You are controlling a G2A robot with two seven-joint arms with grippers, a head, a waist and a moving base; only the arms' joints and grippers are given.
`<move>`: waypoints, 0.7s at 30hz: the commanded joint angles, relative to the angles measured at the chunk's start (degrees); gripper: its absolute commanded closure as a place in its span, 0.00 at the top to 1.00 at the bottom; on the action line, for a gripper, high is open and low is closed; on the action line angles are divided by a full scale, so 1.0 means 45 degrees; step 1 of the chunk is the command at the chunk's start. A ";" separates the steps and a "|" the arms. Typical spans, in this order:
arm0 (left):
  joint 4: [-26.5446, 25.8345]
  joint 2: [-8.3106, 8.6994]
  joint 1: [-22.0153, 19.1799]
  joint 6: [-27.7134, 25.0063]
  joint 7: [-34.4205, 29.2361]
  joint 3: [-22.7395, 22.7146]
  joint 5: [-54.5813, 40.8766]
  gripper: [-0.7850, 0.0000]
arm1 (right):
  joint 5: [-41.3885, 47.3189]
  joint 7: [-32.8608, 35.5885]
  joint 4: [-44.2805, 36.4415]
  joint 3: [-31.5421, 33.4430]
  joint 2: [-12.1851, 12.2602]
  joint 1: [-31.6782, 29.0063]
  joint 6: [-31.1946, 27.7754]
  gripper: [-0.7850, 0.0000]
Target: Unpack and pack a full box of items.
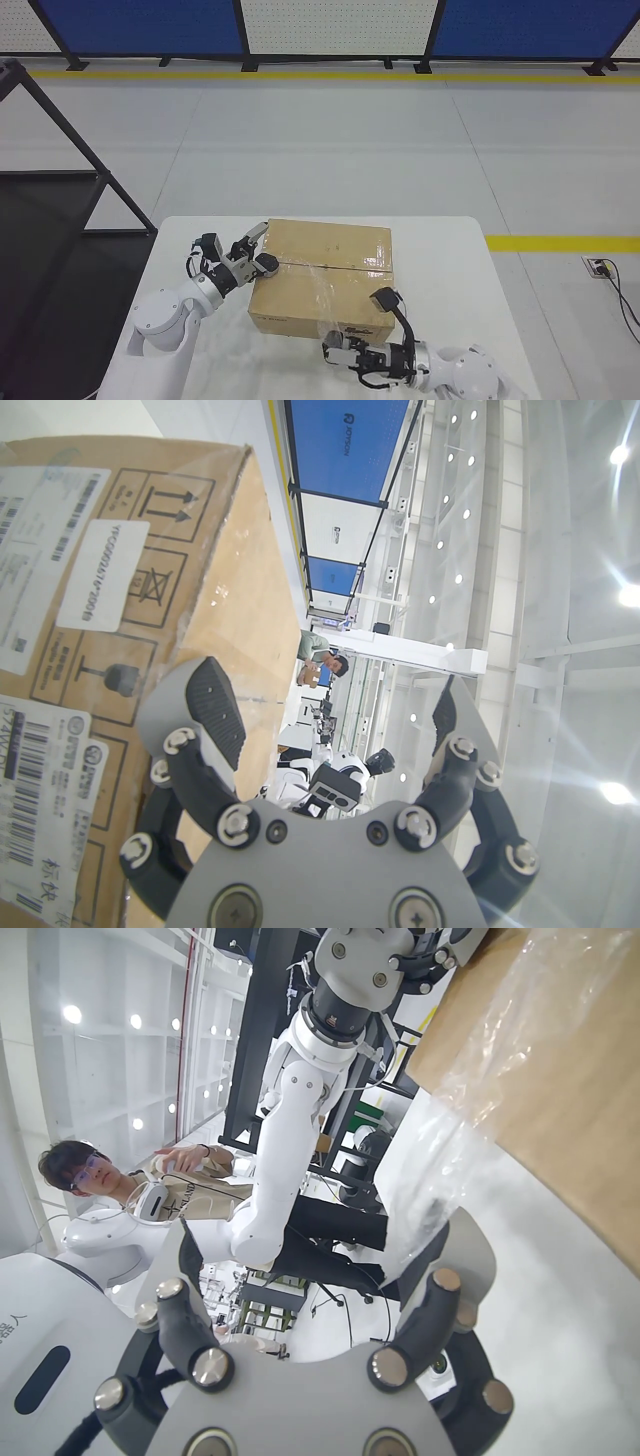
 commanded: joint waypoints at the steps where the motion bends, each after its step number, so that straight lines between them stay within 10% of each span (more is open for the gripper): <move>1: 0.0000 0.0000 0.0000 0.0000 0.0000 0.0000 0.0000 1.00 | 0.0421 0.0164 0.0074 0.0004 -0.0015 0.0095 0.0106 1.00; 21: 0.0000 0.0000 0.0000 0.0000 0.0000 0.0000 0.0000 1.00 | 0.2403 0.0691 0.0313 0.0630 -0.0084 0.0709 -0.0160 1.00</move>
